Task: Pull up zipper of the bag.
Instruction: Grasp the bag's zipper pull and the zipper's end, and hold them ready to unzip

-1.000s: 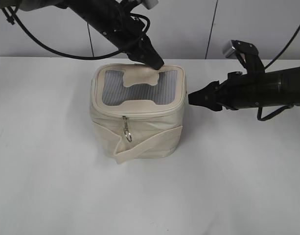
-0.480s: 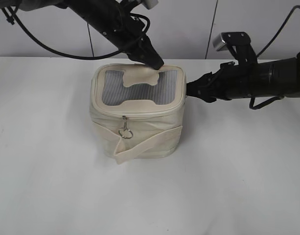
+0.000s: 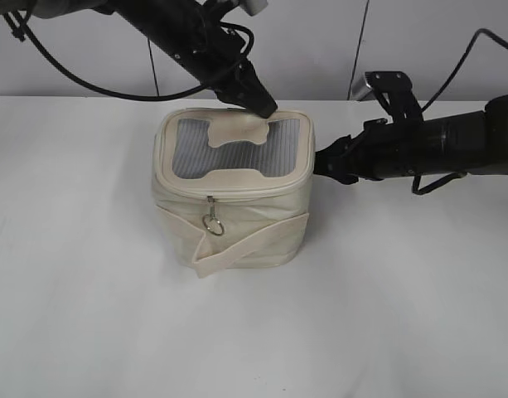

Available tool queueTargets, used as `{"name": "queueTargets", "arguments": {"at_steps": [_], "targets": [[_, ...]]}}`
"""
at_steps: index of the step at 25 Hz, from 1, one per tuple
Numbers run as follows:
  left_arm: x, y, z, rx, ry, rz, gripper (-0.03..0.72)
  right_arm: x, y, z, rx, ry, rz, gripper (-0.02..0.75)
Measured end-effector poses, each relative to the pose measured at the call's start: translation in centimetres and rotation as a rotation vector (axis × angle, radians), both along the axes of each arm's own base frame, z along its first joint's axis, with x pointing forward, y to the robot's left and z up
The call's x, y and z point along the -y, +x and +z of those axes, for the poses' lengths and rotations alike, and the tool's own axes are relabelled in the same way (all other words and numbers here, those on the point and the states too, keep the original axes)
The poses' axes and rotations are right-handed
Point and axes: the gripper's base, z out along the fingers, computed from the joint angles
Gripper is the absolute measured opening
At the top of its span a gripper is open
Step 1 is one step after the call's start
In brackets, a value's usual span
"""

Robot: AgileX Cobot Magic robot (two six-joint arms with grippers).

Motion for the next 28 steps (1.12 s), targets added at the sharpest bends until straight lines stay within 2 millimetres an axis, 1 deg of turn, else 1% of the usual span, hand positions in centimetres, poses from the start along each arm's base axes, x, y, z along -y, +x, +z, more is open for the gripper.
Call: {"name": "queueTargets", "arguments": {"at_steps": [4,6,8,10,11,12,13,16,19,23,28], "targets": [[0.0,0.0,0.0,0.0,0.0,0.0,0.009,-0.2,0.7,0.3,0.021,0.008,0.003,0.324],[0.0,0.0,0.0,0.0,0.0,0.0,0.009,-0.3,1.1,0.8,0.039,0.014,0.004,0.308],[0.0,0.0,0.0,0.0,0.0,0.001,0.009,-0.4,1.5,1.2,0.055,0.019,0.006,0.241],[0.0,0.0,0.0,-0.003,0.0,0.004,0.009,-0.5,1.6,1.3,0.062,0.021,0.009,0.106],[0.0,0.0,0.0,-0.002,0.001,0.008,0.008,-0.6,1.6,1.3,0.059,0.021,0.01,0.06],[0.0,0.1,0.0,-0.001,0.001,0.011,0.008,-0.6,1.6,1.3,0.052,0.026,0.005,0.027],[0.0,0.1,0.0,-0.004,0.001,0.015,0.007,-0.7,1.6,1.3,0.04,0.034,-0.002,0.012],[0.0,0.1,0.0,-0.017,0.002,0.034,0.008,-0.7,1.3,1.1,-0.021,0.042,-0.014,0.008],[0.0,0.1,0.0,-0.03,0.003,0.053,0.006,-0.5,0.5,1.4,-0.069,0.02,0.004,0.008],[0.0,0.1,0.0,-0.045,0.003,0.071,0.006,0.0,-1.4,2.4,-0.104,0.006,-0.007,0.008],[0.0,0.1,0.0,-0.069,0.001,0.095,0.006,0.6,-4.2,3.0,-0.167,0.007,-0.016,0.008]]}}
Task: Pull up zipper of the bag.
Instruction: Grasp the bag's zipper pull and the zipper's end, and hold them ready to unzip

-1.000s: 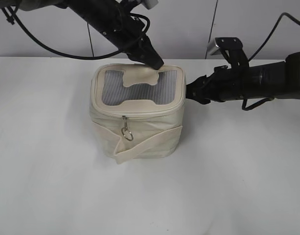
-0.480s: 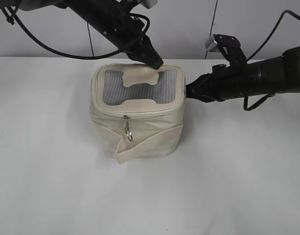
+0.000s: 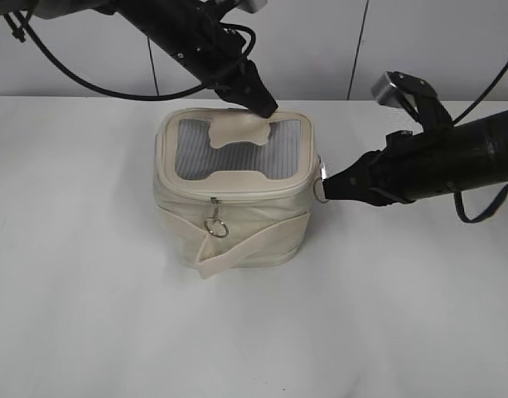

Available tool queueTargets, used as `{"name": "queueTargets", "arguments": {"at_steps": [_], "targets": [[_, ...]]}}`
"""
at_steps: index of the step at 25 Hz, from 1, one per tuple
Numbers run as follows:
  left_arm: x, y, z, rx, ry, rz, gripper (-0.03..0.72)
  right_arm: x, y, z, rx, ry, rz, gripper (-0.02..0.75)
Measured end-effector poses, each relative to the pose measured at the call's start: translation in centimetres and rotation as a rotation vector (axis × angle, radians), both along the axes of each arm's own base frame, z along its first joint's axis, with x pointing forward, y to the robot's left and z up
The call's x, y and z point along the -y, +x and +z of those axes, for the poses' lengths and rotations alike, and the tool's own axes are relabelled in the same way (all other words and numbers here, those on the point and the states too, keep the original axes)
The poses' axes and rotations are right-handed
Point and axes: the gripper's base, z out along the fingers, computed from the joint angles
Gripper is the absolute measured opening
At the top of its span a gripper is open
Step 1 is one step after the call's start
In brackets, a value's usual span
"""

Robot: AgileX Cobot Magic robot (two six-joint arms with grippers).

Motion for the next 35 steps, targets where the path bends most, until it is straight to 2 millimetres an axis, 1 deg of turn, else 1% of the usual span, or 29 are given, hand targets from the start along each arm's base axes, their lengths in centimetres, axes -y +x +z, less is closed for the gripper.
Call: {"name": "queueTargets", "arguments": {"at_steps": [4,7,9,13,17,21,25,28,30,35], "targets": [[0.0,0.0,0.0,-0.018,-0.001,0.028,0.006,-0.2,-1.8,0.9,-0.038,0.039,0.061,0.008],[0.1,0.1,0.0,-0.039,-0.002,0.061,0.006,-0.9,-2.8,1.2,-0.091,0.075,0.121,0.008],[0.3,0.0,0.0,-0.052,0.0,0.079,0.006,-1.7,-3.4,1.2,-0.114,0.074,0.15,0.008],[1.0,-0.3,-0.1,-0.072,0.005,0.109,0.006,-4.6,-4.7,1.1,-0.125,0.056,0.2,0.008],[2.0,-0.8,-0.1,-0.059,0.013,0.116,0.006,-8.0,-6.3,1.1,-0.099,0.038,0.21,0.008],[2.6,-1.0,-0.1,-0.053,0.017,0.126,0.006,-10.0,-7.2,1.2,-0.066,0.025,0.174,0.008],[2.7,-1.0,-0.1,-0.063,0.015,0.147,0.006,-11.5,-7.3,2.1,-0.034,0.044,0.167,0.008],[2.7,-1.0,-0.1,-0.066,0.012,0.162,0.006,-12.7,-6.9,3.2,-0.002,0.074,0.156,0.008],[2.8,-0.9,-0.1,-0.07,0.008,0.175,0.006,-13.4,-6.5,3.4,0.001,0.09,0.152,0.008],[2.7,-0.8,-0.1,-0.082,0.006,0.197,0.006,-15.1,-4.9,2.4,-0.038,0.114,0.151,0.008]]}}
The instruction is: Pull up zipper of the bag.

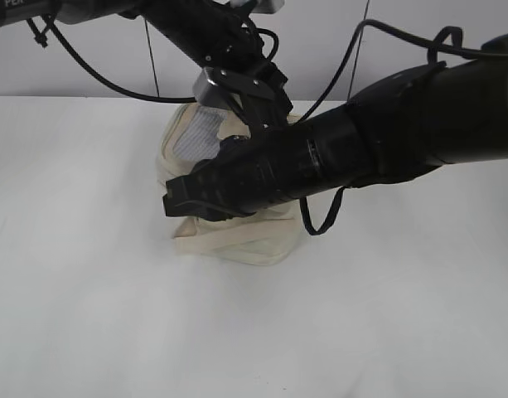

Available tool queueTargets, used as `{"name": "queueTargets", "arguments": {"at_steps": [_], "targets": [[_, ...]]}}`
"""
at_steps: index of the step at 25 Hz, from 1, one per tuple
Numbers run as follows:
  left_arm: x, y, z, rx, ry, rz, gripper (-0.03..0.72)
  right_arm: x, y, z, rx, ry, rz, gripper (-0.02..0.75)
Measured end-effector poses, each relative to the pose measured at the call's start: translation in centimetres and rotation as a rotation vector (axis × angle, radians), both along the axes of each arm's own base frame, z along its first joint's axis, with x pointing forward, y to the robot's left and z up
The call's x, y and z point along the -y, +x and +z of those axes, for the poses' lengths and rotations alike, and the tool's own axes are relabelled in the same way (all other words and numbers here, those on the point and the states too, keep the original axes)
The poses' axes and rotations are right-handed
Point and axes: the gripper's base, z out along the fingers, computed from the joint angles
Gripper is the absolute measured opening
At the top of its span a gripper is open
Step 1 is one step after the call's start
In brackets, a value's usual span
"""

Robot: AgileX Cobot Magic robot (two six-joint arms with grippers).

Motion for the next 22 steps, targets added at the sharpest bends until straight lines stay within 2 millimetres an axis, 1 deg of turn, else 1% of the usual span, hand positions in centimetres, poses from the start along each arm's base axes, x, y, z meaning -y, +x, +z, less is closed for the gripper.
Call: {"name": "queueTargets", "arguments": {"at_steps": [4,6,8,9,10,11,13,16,18,20,21,22], "targets": [[0.0,0.0,0.0,-0.001,-0.001,0.006,0.006,-0.8,0.4,0.0,-0.019,0.02,0.009,0.008],[-0.1,0.1,0.0,-0.011,-0.005,0.009,0.031,-0.8,0.3,0.0,-0.038,0.007,0.028,0.034],[-0.4,0.3,0.1,-0.023,-0.023,0.03,0.118,-0.7,-0.2,-0.1,-0.084,-0.02,0.055,0.116],[-0.5,0.4,0.1,-0.031,-0.03,0.04,0.16,-0.4,-0.5,-0.3,-0.107,-0.062,0.078,0.19],[-0.7,0.5,0.4,-0.036,-0.036,0.051,0.197,-0.2,-0.7,-0.2,-0.116,-0.095,0.09,0.242],[-1.0,0.5,0.6,-0.04,-0.038,0.06,0.215,0.2,-1.1,0.0,-0.133,-0.135,0.107,0.293],[-2.1,0.8,1.7,-0.034,-0.039,0.082,0.217,1.1,-1.5,0.9,-0.134,-0.21,0.105,0.34],[-4.0,1.1,3.7,-0.006,-0.054,0.121,0.211,3.0,-2.2,2.9,-0.113,-0.323,0.059,0.363],[-5.3,1.0,4.9,0.002,-0.059,0.143,0.21,4.6,-3.1,4.4,-0.087,-0.365,0.008,0.368],[-6.6,0.1,5.9,-0.006,-0.054,0.161,0.21,6.2,-4.3,5.3,-0.079,-0.403,-0.028,0.369],[-7.2,-0.6,6.6,-0.006,-0.054,0.166,0.21,7.1,-5.2,6.1,-0.071,-0.413,-0.037,0.369],[-7.7,-1.5,6.7,-0.018,-0.046,0.176,0.209,7.8,-5.9,6.5,-0.076,-0.42,-0.044,0.368]]}}
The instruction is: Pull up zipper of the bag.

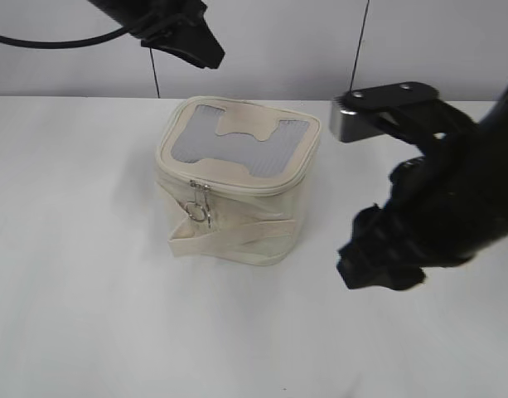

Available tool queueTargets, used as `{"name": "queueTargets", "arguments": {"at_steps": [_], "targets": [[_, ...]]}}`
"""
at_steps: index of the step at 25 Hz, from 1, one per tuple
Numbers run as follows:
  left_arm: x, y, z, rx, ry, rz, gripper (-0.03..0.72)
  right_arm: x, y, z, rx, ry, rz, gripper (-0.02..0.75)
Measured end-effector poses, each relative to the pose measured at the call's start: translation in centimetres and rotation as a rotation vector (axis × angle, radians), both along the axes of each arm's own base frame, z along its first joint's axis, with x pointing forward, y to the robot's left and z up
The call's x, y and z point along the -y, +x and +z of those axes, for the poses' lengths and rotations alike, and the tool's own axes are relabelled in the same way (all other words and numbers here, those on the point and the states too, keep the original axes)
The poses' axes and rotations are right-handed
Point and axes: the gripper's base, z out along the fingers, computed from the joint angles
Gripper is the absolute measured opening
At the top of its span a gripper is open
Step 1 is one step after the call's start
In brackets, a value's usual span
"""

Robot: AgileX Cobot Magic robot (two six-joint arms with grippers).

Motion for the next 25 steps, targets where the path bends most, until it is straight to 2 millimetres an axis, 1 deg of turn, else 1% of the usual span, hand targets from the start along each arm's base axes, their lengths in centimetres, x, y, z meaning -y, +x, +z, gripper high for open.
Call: {"name": "queueTargets", "arguments": {"at_steps": [1,2,3,4,5,6,7,9,10,11,13,14,15,17,19,21,23,25], "targets": [[-0.6,-1.2,0.5,0.002,0.005,0.013,0.209,0.8,-0.9,0.5,-0.004,-0.007,-0.005,0.366],[-1.3,-2.4,1.4,0.024,0.005,0.032,0.209,1.7,-1.9,0.9,-0.01,-0.012,-0.01,0.363],[-2.1,-4.0,2.0,0.041,0.013,0.052,0.209,2.4,-2.8,1.5,-0.004,-0.004,-0.012,0.361],[-2.8,-5.4,2.2,0.059,0.019,0.078,0.209,3.2,-3.6,1.9,-0.004,-0.008,-0.011,0.358],[-3.8,-7.4,3.0,0.093,0.015,0.105,0.209,4.1,-4.6,2.4,-0.005,-0.015,-0.008,0.356],[-4.8,-9.6,4.2,0.138,0.002,0.126,0.208,4.9,-5.5,3.1,0.008,-0.011,-0.008,0.354],[-5.8,-11.7,4.4,0.156,0.001,0.148,0.207,5.8,-6.4,3.6,0.023,-0.01,-0.012,0.353],[-8.1,-17.0,6.1,0.231,-0.02,0.181,0.208,7.8,-8.4,4.1,0.031,-0.043,-0.003,0.35],[-9.4,-19.8,6.4,0.258,-0.021,0.202,0.208,8.9,-9.5,4.4,0.043,-0.059,0.001,0.349],[-10.6,-22.2,6.1,0.269,-0.008,0.225,0.208,9.9,-10.4,4.5,0.056,-0.075,0.005,0.349],[-13.2,-27.6,6.4,0.336,-0.002,0.276,0.208,12.3,-12.7,4.6,0.096,-0.096,0.007,0.349],[-14.5,-30.2,6.0,0.36,0.014,0.294,0.208,13.5,-13.9,4.8,0.136,-0.091,0.003,0.349],[-15.7,-32.6,5.6,0.383,0.026,0.307,0.208,14.3,-14.7,4.7,0.162,-0.078,0.0,0.349],[-17.6,-36.6,4.3,0.428,0.048,0.324,0.208,16.2,-16.6,5.0,0.265,-0.017,-0.014,0.349],[-19.0,-39.5,2.4,0.444,0.067,0.34,0.208,17.6,-18.2,4.7,0.346,0.044,-0.025,0.349],[-20.2,-41.9,0.9,0.498,0.055,0.373,0.208,19.0,-19.7,4.1,0.428,0.104,-0.039,0.345],[-20.9,-42.9,0.0,0.504,0.044,0.413,0.208,20.1,-20.8,3.9,0.502,0.153,-0.055,0.328],[-21.0,-42.8,-0.2,0.483,0.058,0.444,0.208,20.7,-21.4,3.6,0.548,0.187,-0.063,0.314]]}}
